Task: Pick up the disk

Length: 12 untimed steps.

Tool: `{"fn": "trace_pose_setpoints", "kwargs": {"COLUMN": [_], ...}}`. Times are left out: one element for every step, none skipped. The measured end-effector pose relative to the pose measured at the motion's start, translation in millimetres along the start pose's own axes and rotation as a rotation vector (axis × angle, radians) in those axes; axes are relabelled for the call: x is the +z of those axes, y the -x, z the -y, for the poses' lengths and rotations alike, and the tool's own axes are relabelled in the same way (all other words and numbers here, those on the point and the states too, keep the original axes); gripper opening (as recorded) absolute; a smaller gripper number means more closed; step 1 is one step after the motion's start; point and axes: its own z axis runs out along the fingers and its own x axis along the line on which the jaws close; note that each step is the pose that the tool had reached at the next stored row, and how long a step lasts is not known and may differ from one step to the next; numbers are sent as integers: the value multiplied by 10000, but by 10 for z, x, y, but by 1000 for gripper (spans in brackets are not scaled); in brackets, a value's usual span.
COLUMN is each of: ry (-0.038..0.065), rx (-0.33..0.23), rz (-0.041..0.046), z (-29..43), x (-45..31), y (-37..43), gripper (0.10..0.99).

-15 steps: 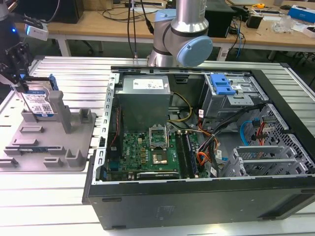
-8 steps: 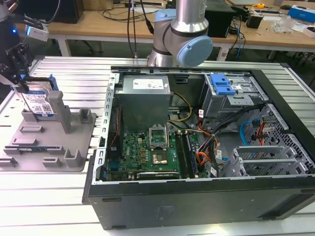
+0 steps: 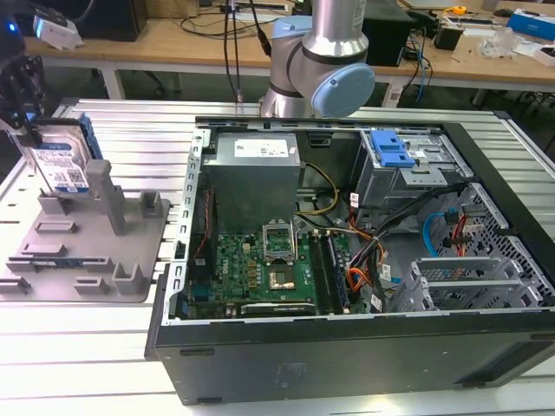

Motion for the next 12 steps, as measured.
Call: {"fn": "trace_pose_setpoints", "kwargs": {"ry": [1,0,1,1,0,-1,1,0,1,1,0,0], "rx": [0,-1,0,0,0,0,0,0,0,0,0,0], "rz": [0,0,1,0,0,1,0,1,0,0,0,0], "z": [-1,-1,-2,-2,-3,-3,-5,-5,-6,-6,-7,-7], "x": [-44,-90,-154,-214,-256,-317,-394,-440,-510,-555,-602,-650], "y": [0,-1,-1,-2,-2,-3,-4,-4,-5,-5,-6,-6], "gripper": [369,369,369,369,369,369,369,369,369,369,369,369]}}
